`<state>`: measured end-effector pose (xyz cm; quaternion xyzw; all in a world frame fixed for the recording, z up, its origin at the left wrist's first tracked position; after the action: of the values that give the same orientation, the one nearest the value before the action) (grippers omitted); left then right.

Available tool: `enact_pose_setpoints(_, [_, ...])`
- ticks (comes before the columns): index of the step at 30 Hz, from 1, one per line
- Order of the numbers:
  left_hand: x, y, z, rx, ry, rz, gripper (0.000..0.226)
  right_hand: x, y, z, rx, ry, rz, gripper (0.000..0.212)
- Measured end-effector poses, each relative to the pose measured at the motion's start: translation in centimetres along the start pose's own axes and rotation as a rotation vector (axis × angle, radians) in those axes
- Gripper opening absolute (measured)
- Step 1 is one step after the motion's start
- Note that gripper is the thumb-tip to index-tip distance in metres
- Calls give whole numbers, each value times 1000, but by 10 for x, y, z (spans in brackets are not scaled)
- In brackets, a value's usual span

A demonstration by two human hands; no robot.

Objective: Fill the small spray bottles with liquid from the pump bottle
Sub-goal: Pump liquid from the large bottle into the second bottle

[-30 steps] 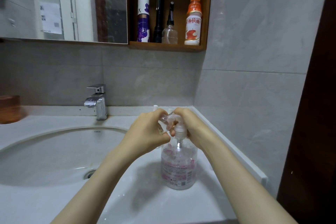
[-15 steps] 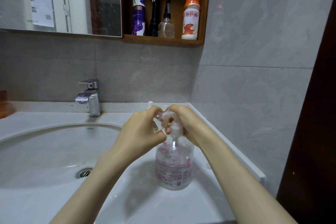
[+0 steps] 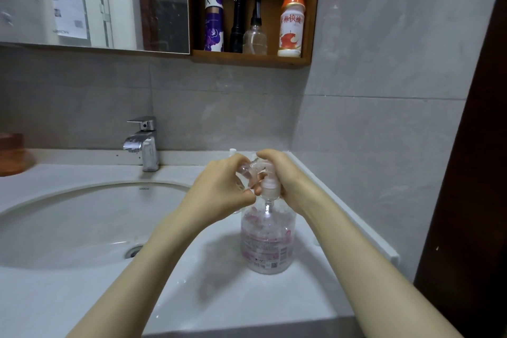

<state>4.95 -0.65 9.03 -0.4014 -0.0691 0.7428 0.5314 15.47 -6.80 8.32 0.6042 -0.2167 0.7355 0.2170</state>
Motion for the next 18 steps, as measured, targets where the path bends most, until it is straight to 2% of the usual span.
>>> enact_pose_setpoints(4, [0,1,3,13,12,7,37,5,5,-3,40,1,-13,53])
enact_pose_setpoints(14, [3,0,2,-28,-1,2,36,4,-1,-2,-9,8,27,26])
enact_pose_setpoints(18, [6,3,0,-41,-18,12,45,7,1,-4,-31,-11,39,23])
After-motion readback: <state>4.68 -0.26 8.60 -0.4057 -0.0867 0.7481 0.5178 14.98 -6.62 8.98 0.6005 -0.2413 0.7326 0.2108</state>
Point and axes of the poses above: each hand's wrist, its own y-axis away from the middle knuckle, its own z-axis out of the back of the hand, x = y × z, the point moved 4 cm from there along -y, towards the middle knuckle, and after that the axes turned 2 degrees about y, right-handed, at the moved point
